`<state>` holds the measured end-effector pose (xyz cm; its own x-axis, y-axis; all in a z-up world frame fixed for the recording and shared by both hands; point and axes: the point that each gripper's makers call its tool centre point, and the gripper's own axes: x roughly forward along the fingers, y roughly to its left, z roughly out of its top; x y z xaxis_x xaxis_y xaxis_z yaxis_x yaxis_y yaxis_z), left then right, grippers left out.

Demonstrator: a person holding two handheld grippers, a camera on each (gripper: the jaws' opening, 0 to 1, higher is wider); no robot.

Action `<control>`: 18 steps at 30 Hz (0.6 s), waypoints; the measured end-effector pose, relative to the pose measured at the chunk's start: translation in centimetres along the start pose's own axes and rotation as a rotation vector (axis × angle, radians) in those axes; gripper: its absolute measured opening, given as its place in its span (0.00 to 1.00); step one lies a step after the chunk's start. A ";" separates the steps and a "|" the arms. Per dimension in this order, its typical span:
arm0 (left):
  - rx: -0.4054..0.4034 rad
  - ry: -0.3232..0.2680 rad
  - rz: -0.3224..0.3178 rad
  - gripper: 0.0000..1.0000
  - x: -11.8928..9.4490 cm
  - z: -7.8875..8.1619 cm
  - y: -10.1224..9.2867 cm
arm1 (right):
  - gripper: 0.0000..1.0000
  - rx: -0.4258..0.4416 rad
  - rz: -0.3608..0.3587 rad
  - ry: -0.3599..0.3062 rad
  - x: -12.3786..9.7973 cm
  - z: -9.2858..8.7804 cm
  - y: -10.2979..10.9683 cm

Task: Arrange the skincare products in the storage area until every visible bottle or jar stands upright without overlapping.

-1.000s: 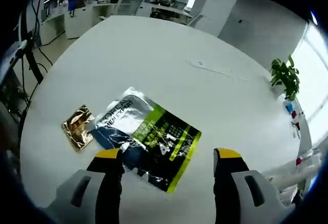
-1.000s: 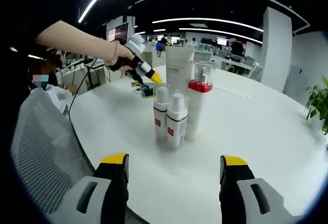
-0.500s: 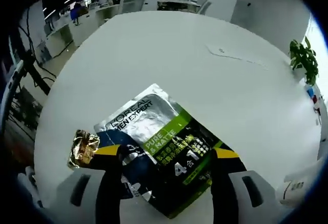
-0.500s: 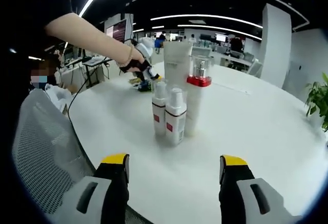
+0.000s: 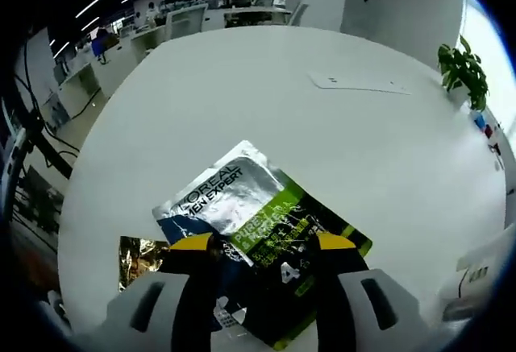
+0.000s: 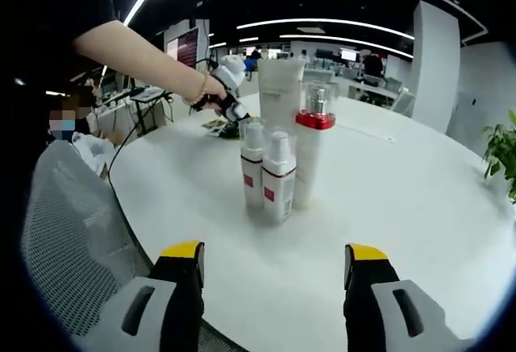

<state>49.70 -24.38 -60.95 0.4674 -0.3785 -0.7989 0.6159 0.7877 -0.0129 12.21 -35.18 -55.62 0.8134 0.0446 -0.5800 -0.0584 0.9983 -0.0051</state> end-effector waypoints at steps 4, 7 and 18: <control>0.042 -0.016 -0.019 0.27 0.0 0.3 -0.4 | 0.75 0.004 0.002 -0.004 0.0 0.1 0.0; 0.051 -0.012 -0.041 0.21 0.0 0.3 -0.5 | 0.74 0.002 0.002 -0.002 0.0 0.0 0.0; 0.137 0.051 -0.234 0.00 0.2 -1.3 -2.1 | 0.74 0.004 0.001 0.001 0.1 -0.1 0.0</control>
<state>47.71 -25.45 -61.84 0.2721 -0.5149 -0.8129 0.7849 0.6074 -0.1220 12.23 -35.21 -55.72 0.8128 0.0452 -0.5807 -0.0565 0.9984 -0.0014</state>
